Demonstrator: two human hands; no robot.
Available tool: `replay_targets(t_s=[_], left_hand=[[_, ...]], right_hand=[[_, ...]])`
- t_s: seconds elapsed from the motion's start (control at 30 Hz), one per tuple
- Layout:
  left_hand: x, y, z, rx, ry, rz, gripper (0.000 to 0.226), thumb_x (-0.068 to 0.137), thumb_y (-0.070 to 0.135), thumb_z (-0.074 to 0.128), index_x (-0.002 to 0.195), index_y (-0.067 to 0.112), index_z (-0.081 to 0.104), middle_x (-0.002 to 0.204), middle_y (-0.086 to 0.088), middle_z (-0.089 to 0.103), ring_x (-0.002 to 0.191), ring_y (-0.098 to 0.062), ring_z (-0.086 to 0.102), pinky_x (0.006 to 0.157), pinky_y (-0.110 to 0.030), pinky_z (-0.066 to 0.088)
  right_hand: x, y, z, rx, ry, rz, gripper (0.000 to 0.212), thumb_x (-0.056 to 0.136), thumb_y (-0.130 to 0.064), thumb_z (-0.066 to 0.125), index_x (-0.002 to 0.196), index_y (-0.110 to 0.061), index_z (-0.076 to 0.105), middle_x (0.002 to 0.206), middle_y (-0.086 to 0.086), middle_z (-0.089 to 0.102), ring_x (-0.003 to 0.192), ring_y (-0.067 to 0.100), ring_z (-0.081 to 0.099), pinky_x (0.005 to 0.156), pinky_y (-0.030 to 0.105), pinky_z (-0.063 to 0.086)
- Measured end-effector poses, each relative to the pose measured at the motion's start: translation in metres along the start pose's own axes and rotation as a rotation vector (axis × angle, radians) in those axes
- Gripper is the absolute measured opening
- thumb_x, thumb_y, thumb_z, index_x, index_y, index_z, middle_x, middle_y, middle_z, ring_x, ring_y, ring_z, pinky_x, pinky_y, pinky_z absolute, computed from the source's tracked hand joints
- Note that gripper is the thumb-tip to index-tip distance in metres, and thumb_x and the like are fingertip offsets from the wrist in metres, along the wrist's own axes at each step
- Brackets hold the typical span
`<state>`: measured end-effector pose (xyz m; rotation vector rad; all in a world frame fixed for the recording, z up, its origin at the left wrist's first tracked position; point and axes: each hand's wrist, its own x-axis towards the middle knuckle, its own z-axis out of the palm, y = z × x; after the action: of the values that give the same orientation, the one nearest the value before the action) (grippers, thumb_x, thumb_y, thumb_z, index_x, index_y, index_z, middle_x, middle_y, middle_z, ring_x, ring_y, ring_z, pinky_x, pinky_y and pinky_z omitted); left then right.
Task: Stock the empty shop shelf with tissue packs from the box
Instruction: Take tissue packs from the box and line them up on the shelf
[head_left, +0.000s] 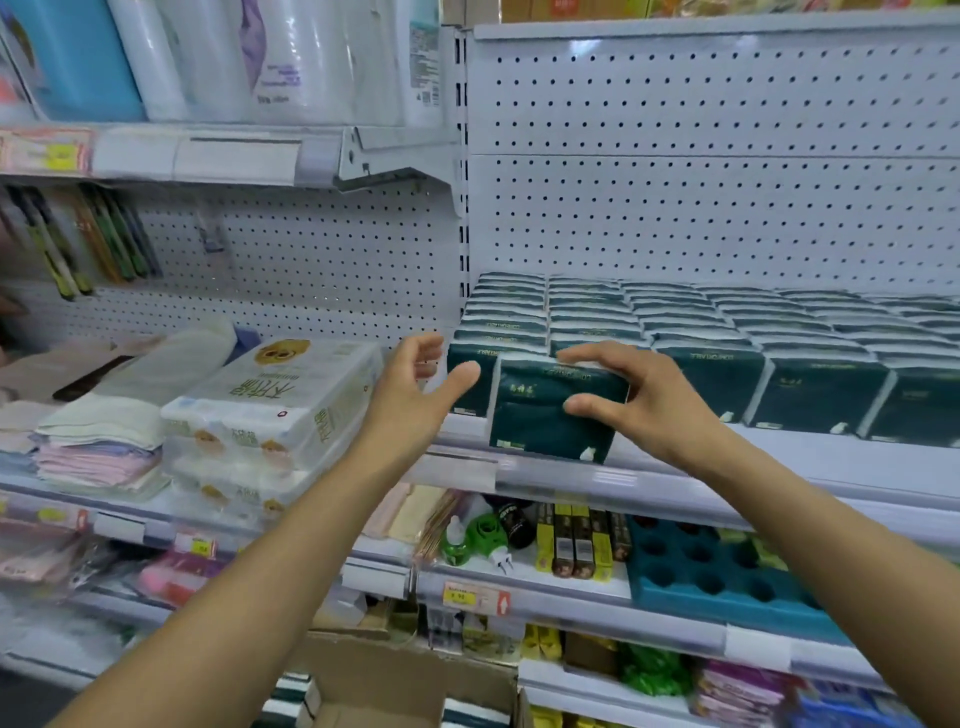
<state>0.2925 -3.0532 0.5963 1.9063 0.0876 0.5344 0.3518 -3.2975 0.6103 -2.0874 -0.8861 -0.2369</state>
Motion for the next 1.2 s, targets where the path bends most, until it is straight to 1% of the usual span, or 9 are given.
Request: replay_targets(t_s=[0.13, 0.3, 0.43, 0.53, 0.73, 0.87, 0.93, 1.07, 1.2], left_hand=[[0.028, -0.015, 0.018, 0.344, -0.015, 0.113, 0.078, 0.084, 0.036, 0.074, 0.148, 0.03, 0.029, 0.152, 0.005, 0.025, 0.139, -0.016, 0.028, 0.112, -0.035, 0.028], [0.045, -0.033, 0.037, 0.342, -0.097, 0.088, 0.099, 0.079, 0.028, 0.08, 0.154, 0.031, 0.016, 0.159, 0.004, 0.012, 0.145, -0.017, 0.02, 0.117, -0.034, 0.022], [0.049, -0.038, 0.049, 0.371, -0.091, 0.106, 0.096, 0.082, 0.023, 0.078, 0.155, 0.029, 0.015, 0.161, 0.003, 0.011, 0.144, -0.014, 0.022, 0.11, -0.026, 0.021], [0.052, -0.041, 0.051, 0.391, -0.057, 0.122, 0.092, 0.084, 0.019, 0.076, 0.155, 0.025, 0.017, 0.16, 0.002, 0.013, 0.145, -0.015, 0.022, 0.109, -0.024, 0.022], [0.053, -0.045, 0.055, 0.386, -0.005, 0.149, 0.087, 0.084, 0.017, 0.076, 0.153, 0.022, 0.023, 0.159, 0.002, 0.018, 0.141, -0.013, 0.026, 0.101, -0.016, 0.021], [0.055, -0.047, 0.055, 0.4, -0.009, 0.153, 0.088, 0.083, 0.019, 0.077, 0.152, 0.023, 0.023, 0.158, 0.003, 0.018, 0.14, -0.013, 0.029, 0.102, -0.018, 0.024], [0.055, -0.046, 0.054, 0.422, -0.028, 0.143, 0.091, 0.082, 0.022, 0.078, 0.153, 0.025, 0.021, 0.159, 0.003, 0.016, 0.141, -0.015, 0.029, 0.105, -0.022, 0.026], [0.049, -0.037, 0.047, 0.544, -0.014, 0.167, 0.095, 0.08, 0.036, 0.077, 0.154, 0.031, 0.017, 0.162, 0.003, 0.008, 0.148, -0.021, 0.016, 0.119, -0.044, 0.022], [0.021, -0.03, 0.032, 0.704, 0.119, 0.354, 0.075, 0.088, 0.047, 0.064, 0.151, 0.031, 0.028, 0.159, 0.005, 0.026, 0.147, -0.017, 0.018, 0.12, -0.046, 0.018]], right_hand=[[-0.006, 0.029, -0.026, -0.114, 0.101, 0.028, 0.037, 0.082, -0.029, 0.075, 0.112, -0.045, 0.061, 0.123, -0.024, 0.059, 0.122, -0.001, 0.049, 0.107, 0.027, 0.037], [-0.01, 0.06, -0.019, -0.251, 0.116, 0.053, 0.04, 0.082, -0.03, 0.075, 0.119, -0.038, 0.061, 0.12, -0.014, 0.057, 0.119, 0.009, 0.049, 0.1, 0.033, 0.042], [-0.002, 0.069, -0.009, -0.532, 0.222, -0.126, 0.052, 0.074, -0.031, 0.083, 0.121, -0.021, 0.065, 0.129, 0.005, 0.055, 0.122, 0.027, 0.045, 0.099, 0.049, 0.043], [0.006, 0.073, -0.003, -0.524, 0.201, -0.115, 0.051, 0.078, -0.026, 0.08, 0.124, -0.016, 0.062, 0.143, 0.006, 0.045, 0.135, 0.025, 0.036, 0.098, 0.045, 0.046], [0.015, 0.077, 0.009, -0.569, 0.248, -0.067, 0.048, 0.083, -0.021, 0.076, 0.127, -0.014, 0.059, 0.148, 0.005, 0.043, 0.142, 0.023, 0.032, 0.089, 0.047, 0.051], [0.017, 0.078, 0.013, -0.689, 0.264, -0.122, 0.049, 0.08, -0.018, 0.078, 0.125, -0.01, 0.059, 0.14, 0.011, 0.05, 0.134, 0.033, 0.042, 0.114, 0.05, 0.027], [0.017, 0.073, 0.012, -0.767, 0.261, -0.106, 0.05, 0.081, -0.025, 0.076, 0.126, -0.014, 0.058, 0.14, 0.009, 0.049, 0.134, 0.032, 0.042, 0.117, 0.056, 0.018], [0.013, 0.059, 0.015, -0.795, 0.263, -0.084, 0.051, 0.09, -0.042, 0.06, 0.134, -0.018, 0.052, 0.148, 0.009, 0.042, 0.14, 0.031, 0.034, 0.117, 0.057, 0.014], [0.003, 0.031, 0.026, -0.793, 0.269, -0.154, 0.06, 0.094, -0.053, 0.037, 0.142, -0.019, 0.045, 0.153, 0.01, 0.036, 0.144, 0.031, 0.026, 0.115, 0.06, 0.017]])
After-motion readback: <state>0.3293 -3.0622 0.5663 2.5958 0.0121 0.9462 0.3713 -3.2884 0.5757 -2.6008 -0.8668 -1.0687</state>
